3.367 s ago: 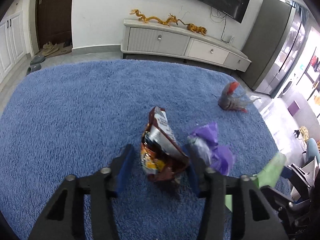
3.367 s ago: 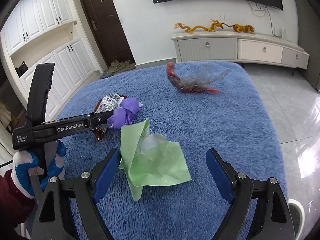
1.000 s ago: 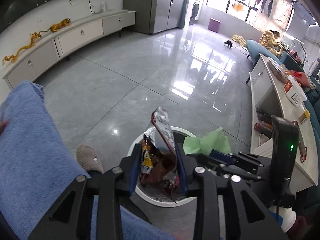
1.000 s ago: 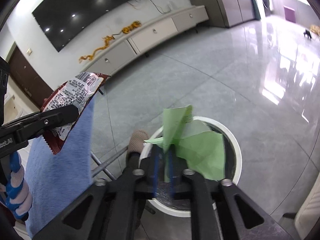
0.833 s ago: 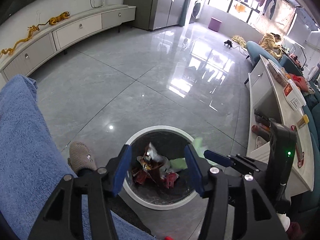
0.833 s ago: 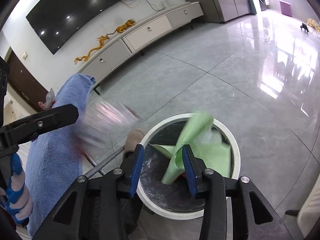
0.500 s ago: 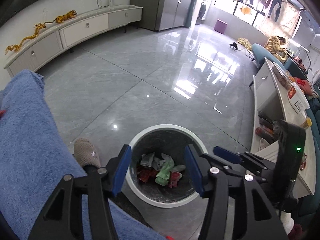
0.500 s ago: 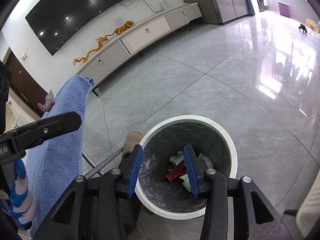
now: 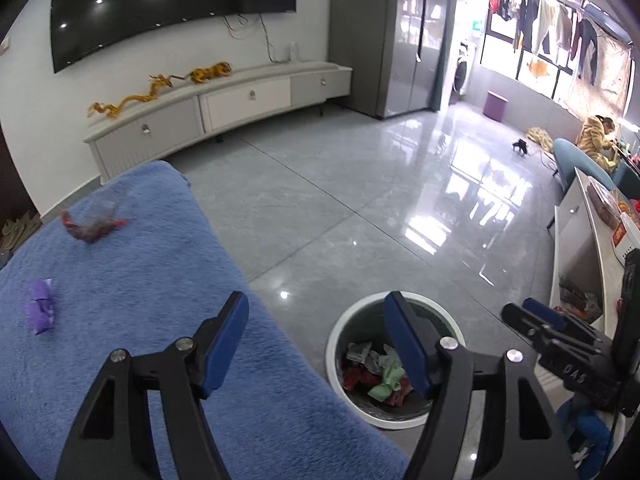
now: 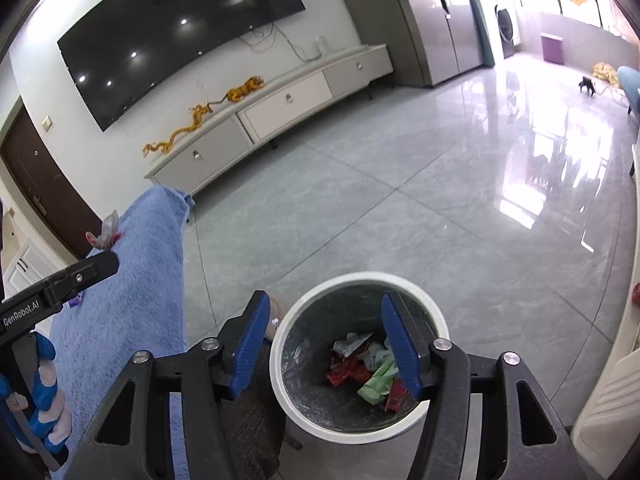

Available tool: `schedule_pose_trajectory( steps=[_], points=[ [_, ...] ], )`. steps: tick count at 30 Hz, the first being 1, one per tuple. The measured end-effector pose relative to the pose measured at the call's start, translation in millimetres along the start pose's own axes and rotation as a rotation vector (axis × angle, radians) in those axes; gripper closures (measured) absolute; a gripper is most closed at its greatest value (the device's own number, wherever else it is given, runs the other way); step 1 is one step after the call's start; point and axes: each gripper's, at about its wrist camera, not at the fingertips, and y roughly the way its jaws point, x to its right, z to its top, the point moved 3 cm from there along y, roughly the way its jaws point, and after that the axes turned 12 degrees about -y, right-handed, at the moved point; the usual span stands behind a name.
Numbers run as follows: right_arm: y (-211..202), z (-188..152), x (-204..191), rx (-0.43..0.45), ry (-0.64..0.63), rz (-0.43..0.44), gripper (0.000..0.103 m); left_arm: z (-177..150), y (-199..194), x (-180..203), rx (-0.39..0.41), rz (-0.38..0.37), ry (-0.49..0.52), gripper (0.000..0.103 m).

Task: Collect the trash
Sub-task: 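Move both open tools back over the last trash on the rug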

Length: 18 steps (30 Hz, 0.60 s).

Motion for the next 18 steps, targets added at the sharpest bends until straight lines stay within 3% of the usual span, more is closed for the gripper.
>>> schedule_pose_trajectory(
  steps=[7,9,18],
  points=[
    [-29.5,19.1,-12.4,0.064,-0.037,-0.053,0.031,11.0,-38.4,-27.3,0.123,0.046,-0.012,0.034],
    [-37.0,24.1,-18.7,0.081,-0.051,-0.070,0.021,13.1,-49.7,-36.0,0.161,0.052,-0.016,0.034],
    [-67.7,40.5,-47.4,0.154,-0.097,-0.112,0.005,15.0,-97.7,-77.9,0.302,0.087,-0.065,0.034]
  ],
)
